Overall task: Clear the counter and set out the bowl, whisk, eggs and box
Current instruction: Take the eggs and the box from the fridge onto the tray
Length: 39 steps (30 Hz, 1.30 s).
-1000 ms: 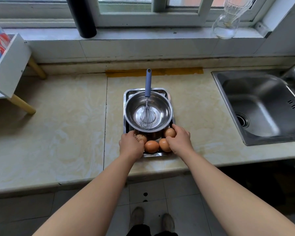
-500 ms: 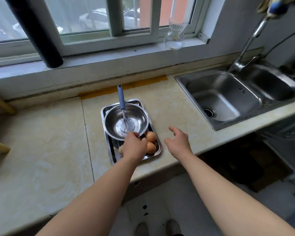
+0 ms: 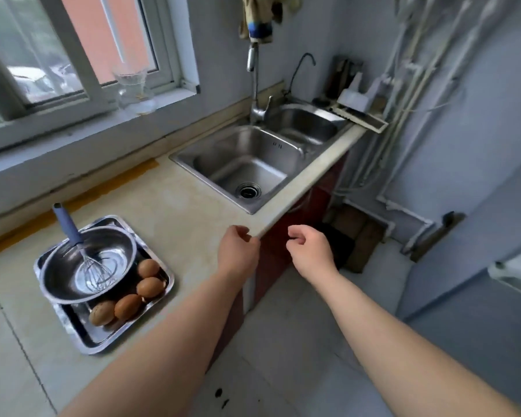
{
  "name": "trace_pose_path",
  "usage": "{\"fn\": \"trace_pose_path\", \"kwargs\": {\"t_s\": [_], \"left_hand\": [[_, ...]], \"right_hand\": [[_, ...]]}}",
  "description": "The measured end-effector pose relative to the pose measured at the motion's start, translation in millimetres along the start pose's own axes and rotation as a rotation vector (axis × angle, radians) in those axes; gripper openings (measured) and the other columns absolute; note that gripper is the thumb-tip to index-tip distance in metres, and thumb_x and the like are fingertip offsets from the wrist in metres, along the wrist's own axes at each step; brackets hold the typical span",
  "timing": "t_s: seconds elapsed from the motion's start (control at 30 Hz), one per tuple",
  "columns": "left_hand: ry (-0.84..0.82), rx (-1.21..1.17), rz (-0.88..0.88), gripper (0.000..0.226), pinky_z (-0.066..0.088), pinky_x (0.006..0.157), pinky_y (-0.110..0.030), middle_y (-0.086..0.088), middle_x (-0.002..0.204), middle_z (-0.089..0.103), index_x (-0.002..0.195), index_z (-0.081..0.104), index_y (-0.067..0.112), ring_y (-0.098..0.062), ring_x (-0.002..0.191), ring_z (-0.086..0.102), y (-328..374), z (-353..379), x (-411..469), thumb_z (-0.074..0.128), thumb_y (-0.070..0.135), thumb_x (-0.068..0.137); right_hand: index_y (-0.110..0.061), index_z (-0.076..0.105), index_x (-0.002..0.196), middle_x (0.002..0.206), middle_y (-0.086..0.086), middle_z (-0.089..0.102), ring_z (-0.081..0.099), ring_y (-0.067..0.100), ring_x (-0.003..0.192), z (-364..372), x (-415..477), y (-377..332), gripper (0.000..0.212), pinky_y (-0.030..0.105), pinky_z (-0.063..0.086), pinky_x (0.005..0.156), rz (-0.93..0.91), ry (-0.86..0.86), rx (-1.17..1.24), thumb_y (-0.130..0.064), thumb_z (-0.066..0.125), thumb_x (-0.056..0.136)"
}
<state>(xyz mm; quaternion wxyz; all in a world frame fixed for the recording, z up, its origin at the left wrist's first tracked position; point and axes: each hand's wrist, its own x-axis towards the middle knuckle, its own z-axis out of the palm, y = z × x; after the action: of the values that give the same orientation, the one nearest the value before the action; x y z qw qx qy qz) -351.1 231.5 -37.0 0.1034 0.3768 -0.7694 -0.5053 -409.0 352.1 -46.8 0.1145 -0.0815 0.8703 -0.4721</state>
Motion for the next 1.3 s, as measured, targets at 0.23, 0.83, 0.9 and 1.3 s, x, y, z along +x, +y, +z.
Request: {"fn": "trace_pose_path", "kwargs": {"t_s": [0.23,0.83,0.9,1.3], "left_hand": [[-0.169,0.033,0.140,0.033,0.048,0.093,-0.034,-0.005,0.110,0.065,0.118,0.059,0.009,-0.022,0.104,0.060,51.9,113.9,-76.9,0.058,0.018,0.086],[-0.605,0.077,0.312,0.031,0.042,0.070,-0.024,0.001,0.096,0.058,0.120,0.057,0.007,-0.015,0.082,0.054,148.2,390.9,-294.1,0.053,0.013,0.090],[-0.650,0.083,0.327,0.030,0.040,0.056,-0.018,0.001,0.095,0.058,0.120,0.056,0.008,-0.008,0.070,0.052,158.4,416.5,-302.5,0.052,0.013,0.091],[-0.827,0.120,0.384,0.035,0.042,0.057,-0.017,0.000,0.115,0.064,0.128,0.058,0.013,-0.015,0.084,0.056,220.2,561.2,-284.1,0.050,0.018,0.094]], "right_hand": [[-0.007,0.064,0.119,0.118,0.007,0.067,0.061,0.019,0.106,-131.6,-25.0,76.6,0.036,0.021,0.042,0.090,0.108,0.228,0.042,-0.004,0.052,0.085],[-0.006,0.063,0.119,0.119,0.010,0.066,0.062,0.023,0.109,-439.3,-136.8,277.9,0.035,0.025,0.044,0.092,0.322,0.603,0.033,-0.006,0.054,0.085],[-0.007,0.062,0.120,0.121,0.010,0.065,0.061,0.023,0.111,-460.7,-138.2,293.4,0.035,0.026,0.043,0.093,0.343,0.636,0.035,-0.006,0.054,0.086],[-0.010,0.059,0.125,0.126,0.008,0.062,0.058,0.022,0.112,-550.5,-66.3,364.3,0.032,0.023,0.041,0.088,0.447,0.738,0.037,-0.018,0.051,0.095]]}}
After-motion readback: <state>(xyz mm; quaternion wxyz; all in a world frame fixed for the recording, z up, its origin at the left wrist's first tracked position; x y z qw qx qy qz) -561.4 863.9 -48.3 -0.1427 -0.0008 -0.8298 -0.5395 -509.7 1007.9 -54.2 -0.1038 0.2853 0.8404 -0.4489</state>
